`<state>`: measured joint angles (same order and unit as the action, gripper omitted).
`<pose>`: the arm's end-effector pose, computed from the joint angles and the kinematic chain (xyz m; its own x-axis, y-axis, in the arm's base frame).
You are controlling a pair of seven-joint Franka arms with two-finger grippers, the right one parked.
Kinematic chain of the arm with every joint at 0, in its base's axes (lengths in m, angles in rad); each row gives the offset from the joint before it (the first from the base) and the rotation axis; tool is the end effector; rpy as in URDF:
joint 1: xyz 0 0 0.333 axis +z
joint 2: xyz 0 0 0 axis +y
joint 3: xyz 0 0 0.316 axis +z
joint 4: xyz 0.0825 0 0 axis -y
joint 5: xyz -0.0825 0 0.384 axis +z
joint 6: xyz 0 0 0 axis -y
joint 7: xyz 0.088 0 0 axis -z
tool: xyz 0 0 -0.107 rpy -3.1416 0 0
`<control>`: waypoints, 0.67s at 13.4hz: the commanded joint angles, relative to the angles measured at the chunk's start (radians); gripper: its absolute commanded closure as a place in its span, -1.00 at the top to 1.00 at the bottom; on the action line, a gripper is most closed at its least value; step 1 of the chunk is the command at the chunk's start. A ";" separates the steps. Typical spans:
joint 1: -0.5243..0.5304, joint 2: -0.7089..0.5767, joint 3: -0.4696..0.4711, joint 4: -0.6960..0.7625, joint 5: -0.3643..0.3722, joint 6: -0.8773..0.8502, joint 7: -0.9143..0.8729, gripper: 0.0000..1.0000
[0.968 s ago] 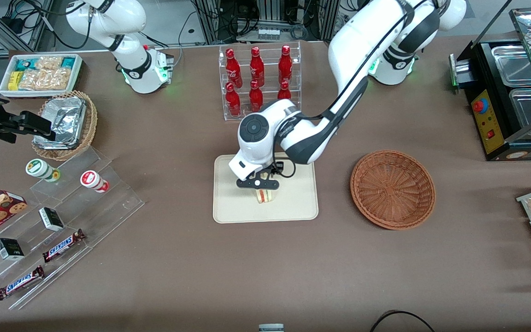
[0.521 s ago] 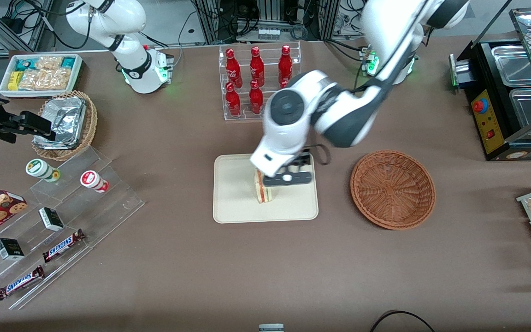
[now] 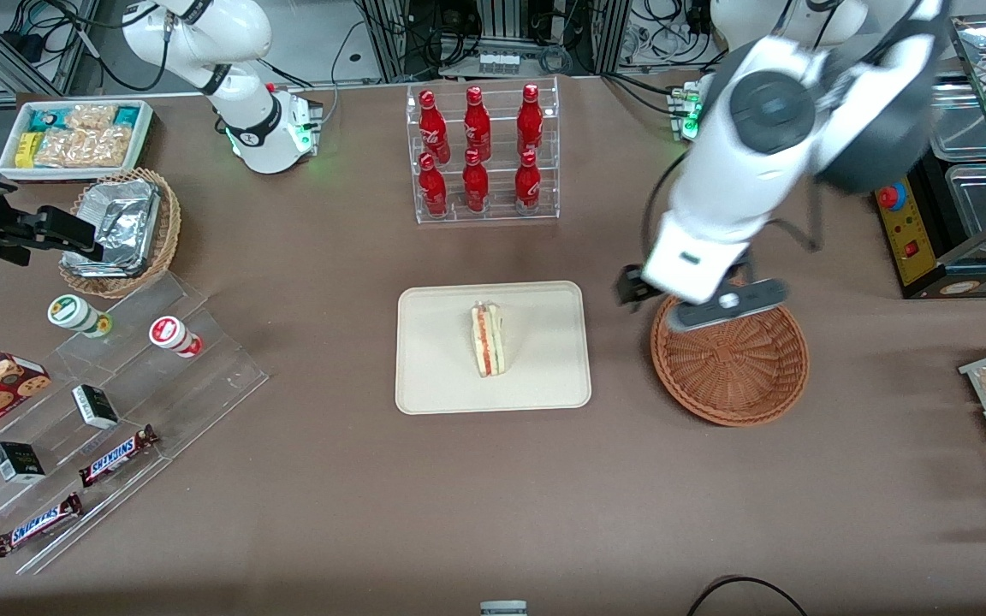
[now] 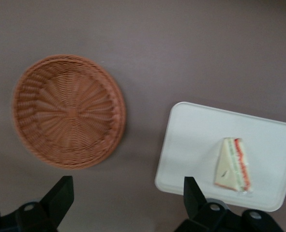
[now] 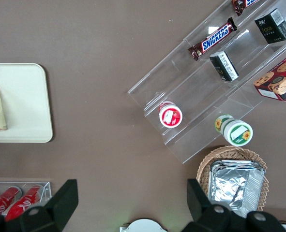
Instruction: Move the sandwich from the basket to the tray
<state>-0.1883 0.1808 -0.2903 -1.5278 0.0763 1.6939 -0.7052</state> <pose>0.5552 -0.2640 0.5539 0.9756 0.2193 0.0102 0.2195 -0.9753 -0.0230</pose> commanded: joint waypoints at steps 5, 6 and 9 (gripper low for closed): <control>0.188 -0.182 0.032 -0.084 -0.029 -0.172 0.447 1.00; 0.162 -0.205 0.096 -0.100 -0.029 -0.171 0.484 1.00; 0.058 -0.270 0.292 -0.156 -0.029 -0.172 0.610 1.00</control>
<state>-0.0816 -0.0186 -0.0813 -1.6157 0.0613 1.5232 -0.1604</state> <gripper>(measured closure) 0.000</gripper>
